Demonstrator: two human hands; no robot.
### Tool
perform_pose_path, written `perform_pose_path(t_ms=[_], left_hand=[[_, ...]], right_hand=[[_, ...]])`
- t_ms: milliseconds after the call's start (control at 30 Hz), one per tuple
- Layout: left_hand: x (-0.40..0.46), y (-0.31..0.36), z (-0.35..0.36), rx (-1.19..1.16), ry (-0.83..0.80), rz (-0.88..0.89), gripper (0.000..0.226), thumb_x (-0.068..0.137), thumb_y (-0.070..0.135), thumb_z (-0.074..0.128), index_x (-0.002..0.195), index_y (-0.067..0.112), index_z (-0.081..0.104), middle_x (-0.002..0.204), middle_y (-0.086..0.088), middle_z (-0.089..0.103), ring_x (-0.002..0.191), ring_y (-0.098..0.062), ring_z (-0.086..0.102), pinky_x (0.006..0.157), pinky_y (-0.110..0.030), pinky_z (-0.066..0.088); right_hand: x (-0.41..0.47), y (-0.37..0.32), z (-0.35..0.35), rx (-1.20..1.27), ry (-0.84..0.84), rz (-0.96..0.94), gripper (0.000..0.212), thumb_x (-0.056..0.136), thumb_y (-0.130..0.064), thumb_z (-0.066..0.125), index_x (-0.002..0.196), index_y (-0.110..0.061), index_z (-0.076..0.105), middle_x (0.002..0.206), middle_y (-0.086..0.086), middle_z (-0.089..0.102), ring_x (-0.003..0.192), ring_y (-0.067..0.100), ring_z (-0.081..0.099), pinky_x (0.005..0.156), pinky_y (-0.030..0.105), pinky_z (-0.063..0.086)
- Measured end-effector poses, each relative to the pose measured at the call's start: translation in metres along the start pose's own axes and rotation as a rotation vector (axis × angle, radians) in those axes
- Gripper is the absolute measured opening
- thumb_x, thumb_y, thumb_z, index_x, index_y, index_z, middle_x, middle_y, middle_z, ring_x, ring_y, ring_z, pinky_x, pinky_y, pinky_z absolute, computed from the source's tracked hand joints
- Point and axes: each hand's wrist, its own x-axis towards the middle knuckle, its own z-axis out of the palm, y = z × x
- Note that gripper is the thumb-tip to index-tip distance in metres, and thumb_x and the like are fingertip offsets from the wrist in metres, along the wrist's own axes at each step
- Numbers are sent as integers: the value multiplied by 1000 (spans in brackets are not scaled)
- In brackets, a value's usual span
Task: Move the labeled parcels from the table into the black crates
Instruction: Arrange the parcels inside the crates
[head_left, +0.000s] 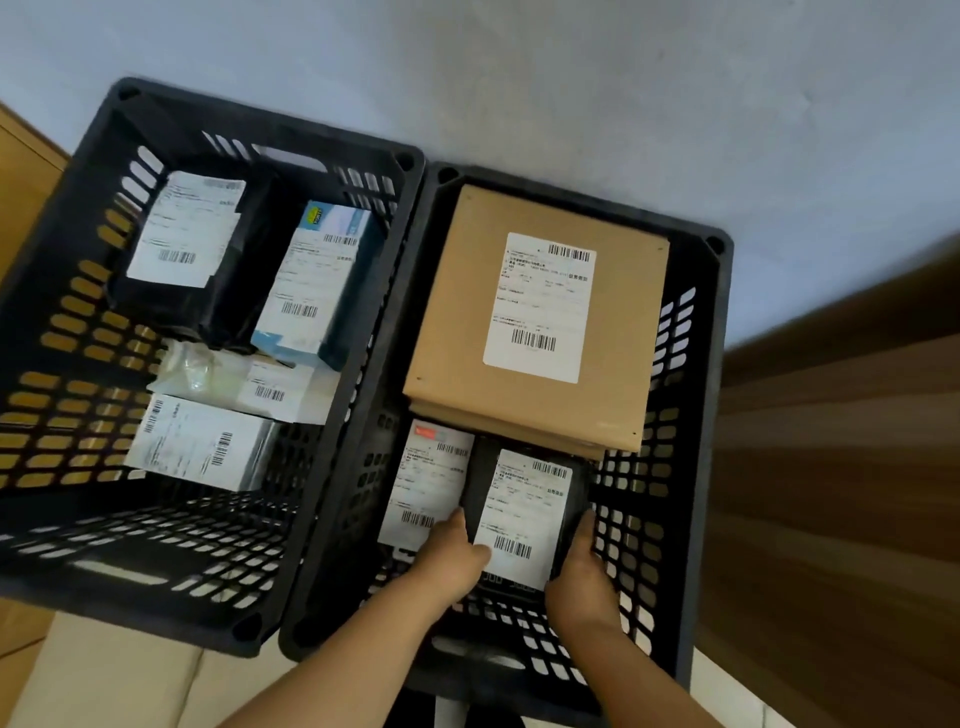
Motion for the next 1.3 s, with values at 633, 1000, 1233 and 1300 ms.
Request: perform_pose_path(t_ms=[633, 1000, 1233, 1300], left_hand=[[2, 0, 15, 257, 31, -7, 67, 96, 20, 44, 152, 12, 9, 153, -10, 18, 133, -24, 36, 107, -28, 36], [0, 8, 4, 903, 165, 237, 97, 86, 2, 53, 148, 19, -19, 153, -6, -29, 144, -24, -18, 120, -39, 0], [29, 11, -9, 1451, 153, 361, 108, 86, 19, 60, 139, 9, -33, 150, -12, -35, 141, -25, -27, 110, -39, -22], [33, 9, -9, 1453, 151, 367, 107, 86, 21, 60, 138, 9, -34, 150, -11, -35, 141, -24, -27, 109, -38, -22]], right_hand=[[9, 5, 3, 0, -22, -58, 93, 91, -2, 44, 142, -48, -18, 143, 10, 30, 116, 22, 51, 90, 35, 50], [14, -1, -9, -285, 88, -217, 100, 86, -10, 58, 149, -26, -18, 157, 12, -13, 146, 30, 0, 115, 38, 24], [40, -1, -21, -555, 76, -304, 106, 88, -27, 61, 143, -9, -28, 155, 16, -23, 146, 31, -14, 118, 41, 1], [43, -2, -17, -553, 92, -308, 100, 90, -23, 58, 146, -7, -23, 155, 18, -22, 146, 31, -12, 118, 40, 2]])
